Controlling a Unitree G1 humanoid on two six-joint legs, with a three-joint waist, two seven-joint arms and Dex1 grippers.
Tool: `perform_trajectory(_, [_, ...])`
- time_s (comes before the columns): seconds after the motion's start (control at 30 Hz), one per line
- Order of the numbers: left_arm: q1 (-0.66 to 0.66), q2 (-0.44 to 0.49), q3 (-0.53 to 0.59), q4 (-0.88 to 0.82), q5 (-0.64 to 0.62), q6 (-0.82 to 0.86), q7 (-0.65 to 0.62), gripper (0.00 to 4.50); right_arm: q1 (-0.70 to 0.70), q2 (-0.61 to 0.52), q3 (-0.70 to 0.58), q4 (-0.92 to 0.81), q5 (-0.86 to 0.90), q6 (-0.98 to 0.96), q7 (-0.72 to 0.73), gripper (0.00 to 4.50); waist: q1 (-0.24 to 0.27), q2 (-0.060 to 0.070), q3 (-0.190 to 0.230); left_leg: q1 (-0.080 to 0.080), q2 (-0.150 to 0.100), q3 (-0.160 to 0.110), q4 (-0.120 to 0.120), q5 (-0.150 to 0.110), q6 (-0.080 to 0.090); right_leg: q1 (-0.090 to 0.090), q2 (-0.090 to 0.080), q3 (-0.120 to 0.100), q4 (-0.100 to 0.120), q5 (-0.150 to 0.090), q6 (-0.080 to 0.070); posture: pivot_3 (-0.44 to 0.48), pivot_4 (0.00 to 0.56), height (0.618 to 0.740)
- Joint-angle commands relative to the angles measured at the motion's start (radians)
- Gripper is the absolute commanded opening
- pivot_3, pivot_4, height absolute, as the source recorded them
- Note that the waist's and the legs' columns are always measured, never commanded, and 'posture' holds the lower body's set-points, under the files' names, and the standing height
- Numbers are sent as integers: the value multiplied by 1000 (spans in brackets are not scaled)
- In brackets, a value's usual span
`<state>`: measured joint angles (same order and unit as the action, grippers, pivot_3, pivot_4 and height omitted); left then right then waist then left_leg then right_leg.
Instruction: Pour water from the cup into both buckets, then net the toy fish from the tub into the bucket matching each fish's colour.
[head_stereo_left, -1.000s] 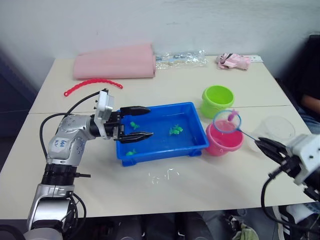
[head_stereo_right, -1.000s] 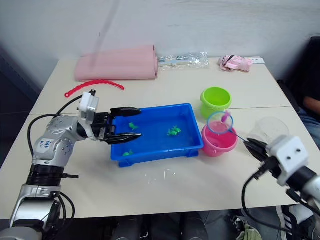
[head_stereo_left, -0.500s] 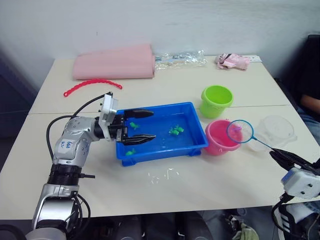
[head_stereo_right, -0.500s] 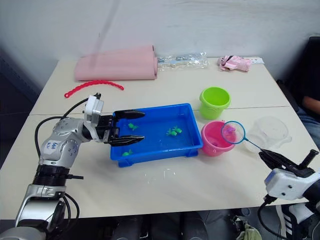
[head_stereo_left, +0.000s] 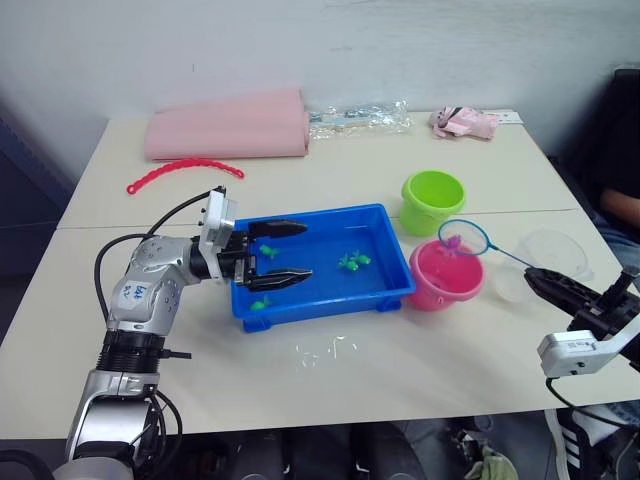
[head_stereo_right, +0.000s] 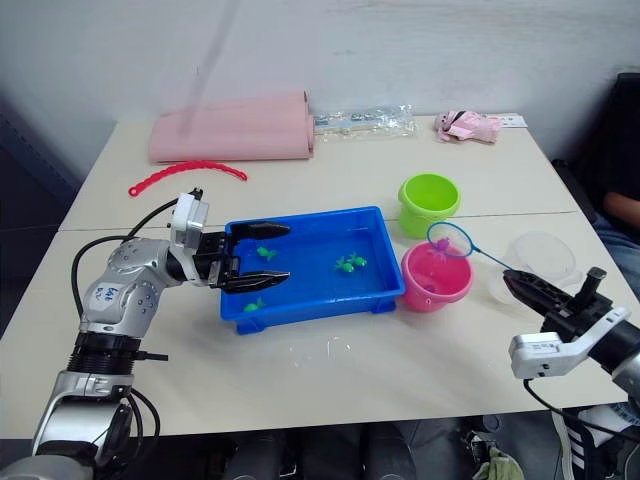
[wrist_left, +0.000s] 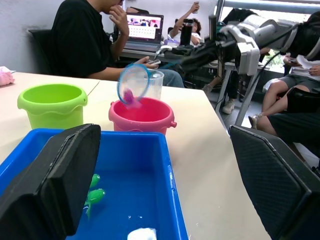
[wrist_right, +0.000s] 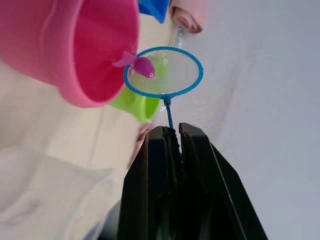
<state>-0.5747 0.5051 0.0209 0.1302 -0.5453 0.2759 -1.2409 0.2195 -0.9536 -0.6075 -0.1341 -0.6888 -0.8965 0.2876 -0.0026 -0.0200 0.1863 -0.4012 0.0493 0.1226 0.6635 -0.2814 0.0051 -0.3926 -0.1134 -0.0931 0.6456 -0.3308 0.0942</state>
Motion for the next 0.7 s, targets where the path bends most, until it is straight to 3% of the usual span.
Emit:
perform_trajectory(0.03, [1,8,18,-23,-2,-13,2,4452,-10,-45,-6,9,-43,-31,-59,0,0,0,0,0,0,0,0,0,0,0,0,0,0,0,0,0,150,740])
perform_trajectory(0.23, [-4,7,22,-12,0,-22,6,4452,19,-94,9,43,-40,-49,-65,0,1,0,0,0,0,0,0,0,1,0,-1,0,0,0,0,0,150,740])
perform_trajectory(0.7, [-2,15,31,3,2,-35,5,4452,125,-42,-49,37,-159,-73,-228,0,-2,0,0,1,0,0,0,0,0,0,0,1,0,0,0,0,150,740])
